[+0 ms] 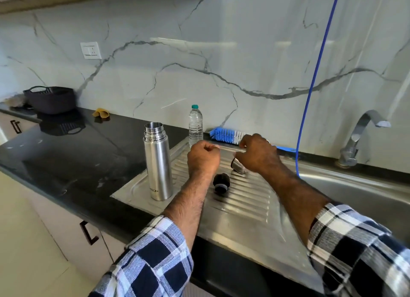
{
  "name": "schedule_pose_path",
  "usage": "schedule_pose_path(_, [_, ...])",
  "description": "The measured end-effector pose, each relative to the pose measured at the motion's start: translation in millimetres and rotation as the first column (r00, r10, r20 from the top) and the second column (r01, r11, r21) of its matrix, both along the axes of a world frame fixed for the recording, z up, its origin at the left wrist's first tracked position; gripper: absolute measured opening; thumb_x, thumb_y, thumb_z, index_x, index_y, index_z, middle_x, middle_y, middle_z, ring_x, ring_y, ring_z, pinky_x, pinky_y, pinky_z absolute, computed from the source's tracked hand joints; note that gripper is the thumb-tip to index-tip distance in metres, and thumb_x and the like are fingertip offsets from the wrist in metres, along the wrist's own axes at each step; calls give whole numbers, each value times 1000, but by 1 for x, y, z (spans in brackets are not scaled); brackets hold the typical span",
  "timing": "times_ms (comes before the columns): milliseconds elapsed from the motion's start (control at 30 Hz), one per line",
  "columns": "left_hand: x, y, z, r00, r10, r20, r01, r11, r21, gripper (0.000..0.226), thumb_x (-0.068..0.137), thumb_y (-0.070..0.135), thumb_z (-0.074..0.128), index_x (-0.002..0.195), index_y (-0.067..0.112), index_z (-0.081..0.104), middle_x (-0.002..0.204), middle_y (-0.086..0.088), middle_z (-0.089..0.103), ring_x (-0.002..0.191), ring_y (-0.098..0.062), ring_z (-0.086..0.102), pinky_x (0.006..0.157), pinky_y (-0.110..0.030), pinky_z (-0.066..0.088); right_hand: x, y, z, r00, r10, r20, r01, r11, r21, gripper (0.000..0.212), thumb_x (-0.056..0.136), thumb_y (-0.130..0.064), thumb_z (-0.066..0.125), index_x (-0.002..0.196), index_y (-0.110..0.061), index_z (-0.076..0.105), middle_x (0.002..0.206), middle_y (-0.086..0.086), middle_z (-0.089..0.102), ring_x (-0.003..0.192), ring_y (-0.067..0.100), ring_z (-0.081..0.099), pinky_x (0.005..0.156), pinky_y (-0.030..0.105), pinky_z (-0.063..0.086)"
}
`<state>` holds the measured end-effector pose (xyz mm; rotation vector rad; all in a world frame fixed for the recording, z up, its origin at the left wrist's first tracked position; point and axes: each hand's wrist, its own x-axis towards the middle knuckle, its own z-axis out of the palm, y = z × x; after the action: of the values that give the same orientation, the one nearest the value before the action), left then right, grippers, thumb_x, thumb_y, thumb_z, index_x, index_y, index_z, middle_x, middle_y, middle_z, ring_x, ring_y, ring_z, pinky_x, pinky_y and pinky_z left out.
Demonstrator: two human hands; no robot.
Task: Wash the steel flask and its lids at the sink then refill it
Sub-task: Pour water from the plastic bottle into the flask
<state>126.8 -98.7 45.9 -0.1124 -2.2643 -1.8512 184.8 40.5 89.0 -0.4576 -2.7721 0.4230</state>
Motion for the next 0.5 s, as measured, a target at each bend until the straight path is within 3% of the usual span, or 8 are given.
schedule_pose_path(133, [-45,7,3,985,153,75,-159,984,79,7,95,16,70,95,23,69,94,9,71,82,-13,66,56,-21,42,-59,-6,14,997,61,-46,-63,997,-36,34,91,-43,72,120,-25,67,125,6,62,116,30,62,103,47,49])
schedule_pose_path(267, [-88,17,-7,963,256,86,-262,963,65,17,94,17,67,111,22,68,111,3,70,98,-21,66,69,-28,46,-128,-2,23,977,151,-150,-169,979,-114,33,90,-37,77,116,-19,69,123,8,66,115,28,63,96,37,52])
schedule_pose_path(400, [-123,21,-26,954,289,78,-291,957,12,31,95,20,69,125,23,64,129,1,67,115,-24,64,84,-35,55,-193,-9,25,956,234,-177,-257,958,-123,47,91,-37,78,131,-16,65,131,10,66,119,25,63,95,30,47])
schedule_pose_path(500, [-138,23,-37,956,292,16,-292,956,-32,37,94,22,69,130,24,62,132,0,66,120,-25,62,92,-42,59,-230,-17,22,935,300,-191,-325,939,-114,62,95,-36,75,150,-18,54,145,12,60,131,28,59,107,32,44])
